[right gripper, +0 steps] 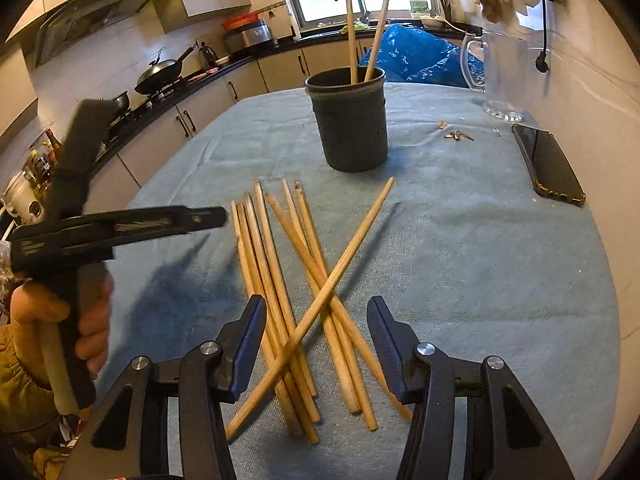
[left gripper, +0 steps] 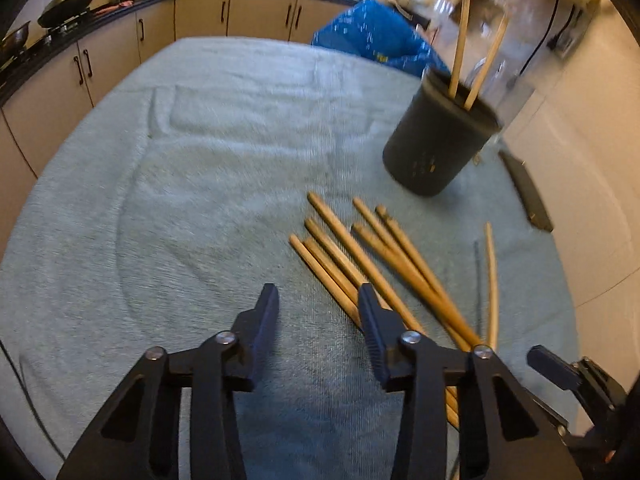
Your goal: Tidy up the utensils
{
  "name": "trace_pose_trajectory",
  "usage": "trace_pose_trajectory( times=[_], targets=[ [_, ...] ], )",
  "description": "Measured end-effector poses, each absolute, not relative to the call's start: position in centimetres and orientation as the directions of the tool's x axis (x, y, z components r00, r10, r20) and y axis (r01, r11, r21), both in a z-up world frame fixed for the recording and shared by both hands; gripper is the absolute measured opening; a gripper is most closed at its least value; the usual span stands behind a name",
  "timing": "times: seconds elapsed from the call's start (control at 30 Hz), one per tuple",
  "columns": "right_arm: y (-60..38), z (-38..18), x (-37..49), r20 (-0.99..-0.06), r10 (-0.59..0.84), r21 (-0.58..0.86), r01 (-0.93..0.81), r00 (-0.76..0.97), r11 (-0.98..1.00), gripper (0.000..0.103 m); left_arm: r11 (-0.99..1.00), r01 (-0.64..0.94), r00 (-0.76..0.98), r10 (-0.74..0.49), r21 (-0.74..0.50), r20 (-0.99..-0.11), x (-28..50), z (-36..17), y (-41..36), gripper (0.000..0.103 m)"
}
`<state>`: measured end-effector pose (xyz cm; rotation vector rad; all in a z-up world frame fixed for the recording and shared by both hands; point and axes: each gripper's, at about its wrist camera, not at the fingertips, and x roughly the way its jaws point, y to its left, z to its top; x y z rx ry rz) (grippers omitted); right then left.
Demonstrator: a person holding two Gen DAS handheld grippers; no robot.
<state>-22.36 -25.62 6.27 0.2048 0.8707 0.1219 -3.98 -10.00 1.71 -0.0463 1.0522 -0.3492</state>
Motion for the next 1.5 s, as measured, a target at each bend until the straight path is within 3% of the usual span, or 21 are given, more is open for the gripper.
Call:
trace_pose_trajectory(
  times=[0.17,0.27,0.3,0.47,0.63,0.8,0.83,0.9,1.1,1.23,1.3,1.4,1.5],
  targets=[
    [-26.1,6.4,-21.9,-0.735,0.188,0.258,0.013,0.652,0.966,0.056,0.956,0.243,0.452,-0.261,-0.163,-0.853,-3.6,1.2,-11.5,0.031],
    [-26.7,6.6,-21.4,-0.730,0.182,0.266,0.028,0.659,0.964,0.056,0.953,0.265,0.470,-0.259,-0.145,-0.844,-3.7,1.5,-12.3,0.014],
    [-26.9,6.6,-21.1,-0.730,0.180,0.268,0.033,0.659,0.963,0.056,0.958,0.265,0.489,-0.229,-0.107,-0.842,-3.8,1.6,-12.6,0.000],
    [-28.0,6.1,-18.9,-0.759,0.169,0.267,0.064,0.629,0.962,0.053,0.964,0.263,0.484,-0.159,-0.030,-0.860,-3.6,1.0,-12.1,0.000],
    [-28.2,4.9,-16.0,-0.796,0.165,0.265,0.091,0.582,0.960,0.043,0.954,0.291,0.479,-0.207,-0.069,-0.853,-3.5,1.2,-11.4,0.000],
    [-29.0,3.4,-13.3,-0.833,0.159,0.277,0.152,0.529,0.949,0.017,0.938,0.270,0.427,-0.318,-0.216,-0.847,-3.3,1.4,-9.8,0.000],
    [-29.2,3.5,-13.1,-0.833,0.151,0.273,0.159,0.532,0.949,0.016,0.937,0.269,0.427,-0.323,-0.222,-0.845,-3.5,1.6,-9.7,0.000],
    [-29.5,3.6,-13.0,-0.844,0.119,0.238,0.167,0.522,0.957,0.012,0.934,0.276,0.422,-0.328,-0.225,-0.845,-3.5,1.4,-9.7,0.004],
    [-30.6,3.7,-14.5,-0.863,-0.022,0.083,0.185,0.504,0.979,0.009,0.932,0.281,0.428,-0.333,-0.227,-0.840,-2.4,1.2,-11.1,0.027],
    [-31.0,3.8,-15.7,-0.863,-0.029,0.075,0.184,0.504,0.980,0.009,0.937,0.318,0.462,-0.287,-0.146,-0.839,-2.0,1.1,-13.2,0.032],
    [-31.0,3.8,-16.0,-0.863,-0.025,0.075,0.176,0.505,0.981,0.009,0.933,0.354,0.495,-0.244,-0.063,-0.834,-2.7,1.2,-14.1,0.025],
    [-30.9,3.9,-16.2,-0.861,-0.004,0.095,0.167,0.509,0.981,0.010,0.921,0.389,0.515,-0.212,0.006,-0.831,-3.7,1.3,-14.0,0.003],
    [-30.9,3.9,-16.1,-0.861,0.029,0.133,0.170,0.509,0.976,0.010,0.922,0.380,0.535,-0.155,0.073,-0.831,-4.3,1.1,-13.0,0.001]
  ],
)
